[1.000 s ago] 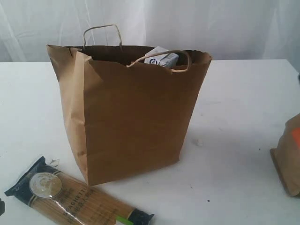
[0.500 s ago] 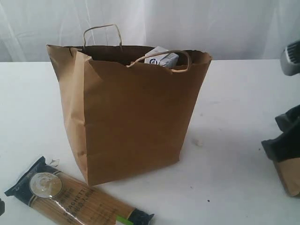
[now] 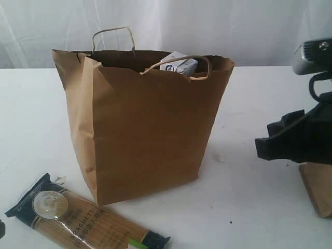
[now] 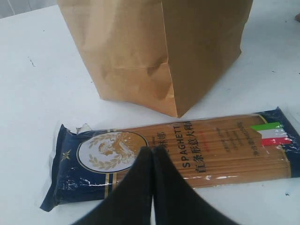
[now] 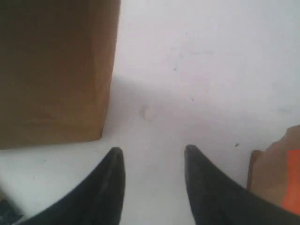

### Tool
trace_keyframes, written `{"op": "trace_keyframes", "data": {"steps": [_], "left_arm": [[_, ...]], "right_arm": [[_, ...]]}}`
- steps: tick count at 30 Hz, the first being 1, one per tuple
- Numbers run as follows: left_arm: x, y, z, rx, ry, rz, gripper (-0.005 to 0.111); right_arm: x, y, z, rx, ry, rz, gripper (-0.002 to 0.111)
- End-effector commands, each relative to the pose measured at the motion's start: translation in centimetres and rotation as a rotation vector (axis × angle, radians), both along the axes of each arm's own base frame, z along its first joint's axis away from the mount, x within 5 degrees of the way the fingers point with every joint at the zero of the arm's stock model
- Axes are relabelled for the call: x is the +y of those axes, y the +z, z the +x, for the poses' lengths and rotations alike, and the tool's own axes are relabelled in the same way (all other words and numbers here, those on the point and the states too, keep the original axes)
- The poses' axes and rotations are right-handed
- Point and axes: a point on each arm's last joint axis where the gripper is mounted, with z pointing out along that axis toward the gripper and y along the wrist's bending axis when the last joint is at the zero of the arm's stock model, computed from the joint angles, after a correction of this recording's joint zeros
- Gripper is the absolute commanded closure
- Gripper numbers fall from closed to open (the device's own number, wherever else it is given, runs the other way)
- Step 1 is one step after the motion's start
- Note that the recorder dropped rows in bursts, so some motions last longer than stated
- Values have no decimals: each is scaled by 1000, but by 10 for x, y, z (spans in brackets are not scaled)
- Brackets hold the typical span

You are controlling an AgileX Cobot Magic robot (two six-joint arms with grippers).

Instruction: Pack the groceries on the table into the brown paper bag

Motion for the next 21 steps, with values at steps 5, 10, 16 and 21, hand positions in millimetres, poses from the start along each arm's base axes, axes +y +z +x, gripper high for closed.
{"op": "trace_keyframes", "data": {"steps": [5,10,16,21], "left_arm": [[0,-1,-1,2,-1,-11,107],[0,-1,-1,2,-1,-11,107],[0,-1,-1,2,-1,-11,107],[0,-1,-1,2,-1,-11,107]], "right_arm": [[3,-26,39,96,60,80,69],[12,-58,74,163,101,75,69],[9,-96,110,282,56,13,69],[10,-113,127,292,41,-3,69]]}}
